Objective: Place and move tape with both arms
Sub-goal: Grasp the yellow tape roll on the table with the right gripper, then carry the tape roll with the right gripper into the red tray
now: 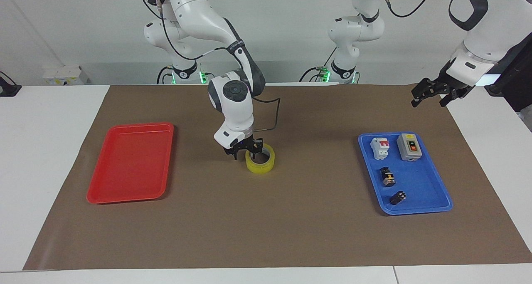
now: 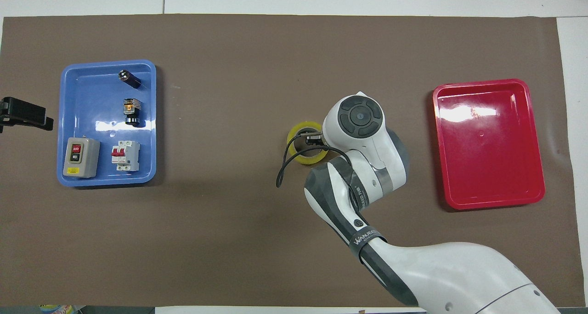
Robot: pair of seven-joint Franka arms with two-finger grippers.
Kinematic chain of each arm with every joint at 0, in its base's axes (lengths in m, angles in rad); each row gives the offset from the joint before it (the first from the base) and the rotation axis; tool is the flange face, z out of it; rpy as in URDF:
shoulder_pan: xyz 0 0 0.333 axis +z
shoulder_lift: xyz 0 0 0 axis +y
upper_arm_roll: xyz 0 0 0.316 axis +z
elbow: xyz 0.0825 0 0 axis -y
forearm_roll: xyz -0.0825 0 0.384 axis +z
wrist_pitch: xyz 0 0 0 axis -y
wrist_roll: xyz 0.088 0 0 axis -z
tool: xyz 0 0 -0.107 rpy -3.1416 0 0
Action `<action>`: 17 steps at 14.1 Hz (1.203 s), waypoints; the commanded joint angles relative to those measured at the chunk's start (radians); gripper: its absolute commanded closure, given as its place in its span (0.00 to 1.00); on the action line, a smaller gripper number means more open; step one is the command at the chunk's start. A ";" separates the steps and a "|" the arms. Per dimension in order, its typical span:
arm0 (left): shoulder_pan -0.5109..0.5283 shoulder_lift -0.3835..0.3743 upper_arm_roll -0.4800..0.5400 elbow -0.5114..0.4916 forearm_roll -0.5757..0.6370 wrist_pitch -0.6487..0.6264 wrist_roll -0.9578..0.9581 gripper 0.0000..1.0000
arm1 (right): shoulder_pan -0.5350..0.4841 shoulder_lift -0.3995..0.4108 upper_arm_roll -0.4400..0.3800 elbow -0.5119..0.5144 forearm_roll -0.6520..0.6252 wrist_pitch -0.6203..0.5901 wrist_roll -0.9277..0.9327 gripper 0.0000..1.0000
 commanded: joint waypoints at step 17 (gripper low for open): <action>-0.007 -0.013 -0.006 0.004 0.020 0.024 0.020 0.00 | -0.645 -0.200 -0.002 0.002 0.008 -0.348 -0.790 1.00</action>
